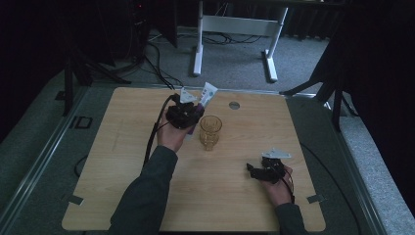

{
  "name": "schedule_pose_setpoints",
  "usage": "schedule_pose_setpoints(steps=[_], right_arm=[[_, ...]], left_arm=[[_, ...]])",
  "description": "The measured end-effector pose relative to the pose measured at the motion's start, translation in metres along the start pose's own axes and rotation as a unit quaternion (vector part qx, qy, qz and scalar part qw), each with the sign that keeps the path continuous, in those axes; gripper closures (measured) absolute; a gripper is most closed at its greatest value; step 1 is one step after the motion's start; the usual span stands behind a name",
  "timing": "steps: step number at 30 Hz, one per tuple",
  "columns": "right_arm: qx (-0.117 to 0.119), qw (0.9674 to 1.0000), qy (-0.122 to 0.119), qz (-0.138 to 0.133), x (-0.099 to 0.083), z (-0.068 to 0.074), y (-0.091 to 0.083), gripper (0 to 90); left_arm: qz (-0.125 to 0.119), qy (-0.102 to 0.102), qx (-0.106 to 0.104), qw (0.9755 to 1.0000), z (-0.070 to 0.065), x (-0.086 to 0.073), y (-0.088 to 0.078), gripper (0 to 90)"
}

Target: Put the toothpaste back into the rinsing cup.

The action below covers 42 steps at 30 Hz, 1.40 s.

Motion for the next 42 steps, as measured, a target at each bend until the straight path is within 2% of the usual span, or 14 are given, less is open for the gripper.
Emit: schedule_pose_setpoints(steps=[7, 9, 25, 42], right_arm=[[0.000, 1.0000, 0.000, 0.000, 0.000, 0.000, 0.000, 23.9], [0.000, 1.0000, 0.000, 0.000, 0.000, 0.000, 0.000, 23.9], [0.000, 1.0000, 0.001, 0.000, 0.000, 0.000, 0.000, 23.8], [0.000, 1.0000, 0.001, 0.000, 0.000, 0.000, 0.000, 23.7]], left_arm=[[-0.014, -0.007, 0.000, 0.9999, -0.001, 0.001, 0.002, 74.1], [-0.017, -0.003, 0.000, 0.9999, -0.002, 0.001, 0.002, 74.1], [-0.030, -0.019, 0.000, 0.9994, -0.002, 0.001, 0.011, 74.1], [-0.043, -0.012, -0.006, 0.9990, -0.009, 0.012, 0.019, 74.1]])
Point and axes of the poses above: each handheld gripper's, and its own axes: y roughly forward along the jaws, x roughly out of its top, z roughly to its left, the point moved 1 cm from there along y, roughly forward along the jaws, and after that the axes turned 14 degrees about -z, right-handed, at the moved point
